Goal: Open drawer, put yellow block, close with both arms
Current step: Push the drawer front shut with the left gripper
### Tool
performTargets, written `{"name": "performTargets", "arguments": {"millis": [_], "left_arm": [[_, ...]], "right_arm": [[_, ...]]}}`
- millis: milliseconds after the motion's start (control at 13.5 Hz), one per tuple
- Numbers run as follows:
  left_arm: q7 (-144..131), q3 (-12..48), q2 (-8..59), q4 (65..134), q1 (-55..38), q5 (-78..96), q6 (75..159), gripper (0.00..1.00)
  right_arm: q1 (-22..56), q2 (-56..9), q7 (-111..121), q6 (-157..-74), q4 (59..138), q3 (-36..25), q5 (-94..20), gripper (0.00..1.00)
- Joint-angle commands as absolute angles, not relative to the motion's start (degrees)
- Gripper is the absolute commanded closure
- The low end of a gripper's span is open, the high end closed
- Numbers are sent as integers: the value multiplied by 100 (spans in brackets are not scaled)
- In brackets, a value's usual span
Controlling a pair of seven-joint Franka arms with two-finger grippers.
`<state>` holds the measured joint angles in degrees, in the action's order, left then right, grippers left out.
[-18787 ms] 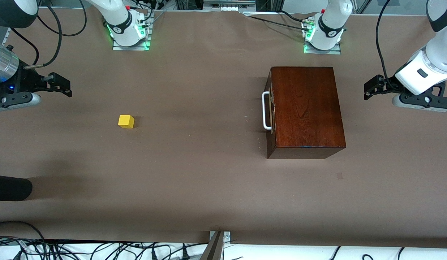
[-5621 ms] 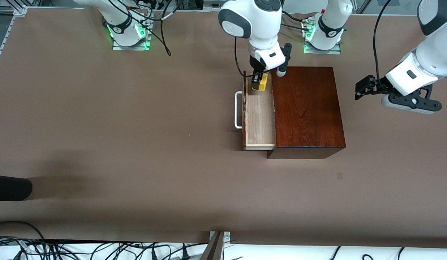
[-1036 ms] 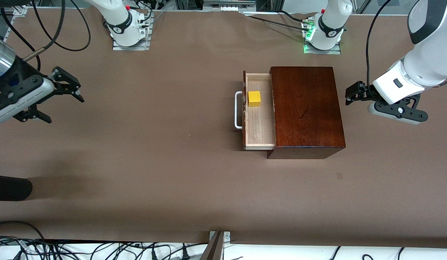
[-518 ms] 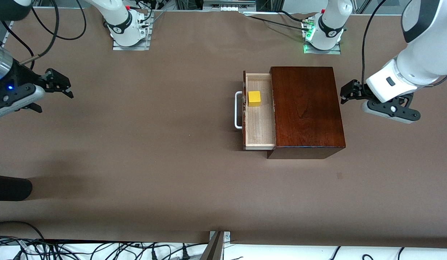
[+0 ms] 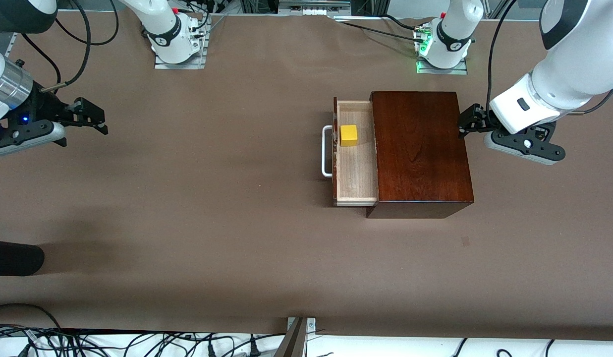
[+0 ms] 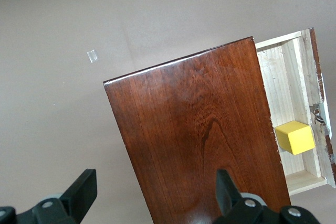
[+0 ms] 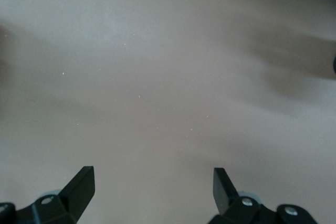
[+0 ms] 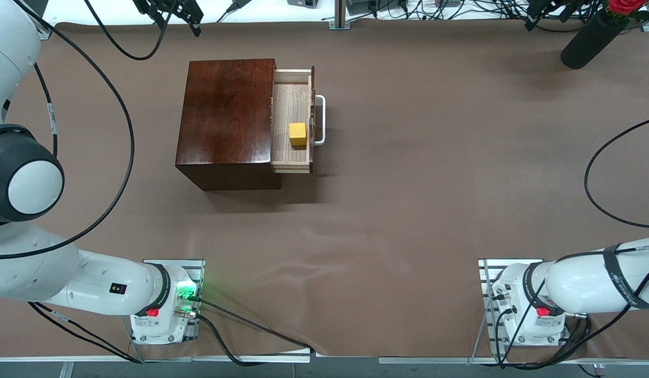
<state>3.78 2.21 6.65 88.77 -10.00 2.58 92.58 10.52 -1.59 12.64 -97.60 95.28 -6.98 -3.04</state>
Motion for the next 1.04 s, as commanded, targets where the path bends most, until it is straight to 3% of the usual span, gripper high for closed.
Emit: {"name": "performTargets", "arguments": {"millis": [0,296,518,962], "left_arm": [[352,412,756,8640,-1194,483,9105,0],[387,703,1229,8631,-2054,667,9175,0],[474,703,1817,8018,-2722,984,9202,0],[2701,808,2433,7761,-3208,1124,10544,0]], "right_arm": [[923,18,993,-9669,9721,-483,-299,0],[923,-61,495,-9510,9668,-501,-316,0],[923,-105,439,-9457,9633,-492,-308,0],[888,-220,562,-9440,9255,-510,-272,0]]}}
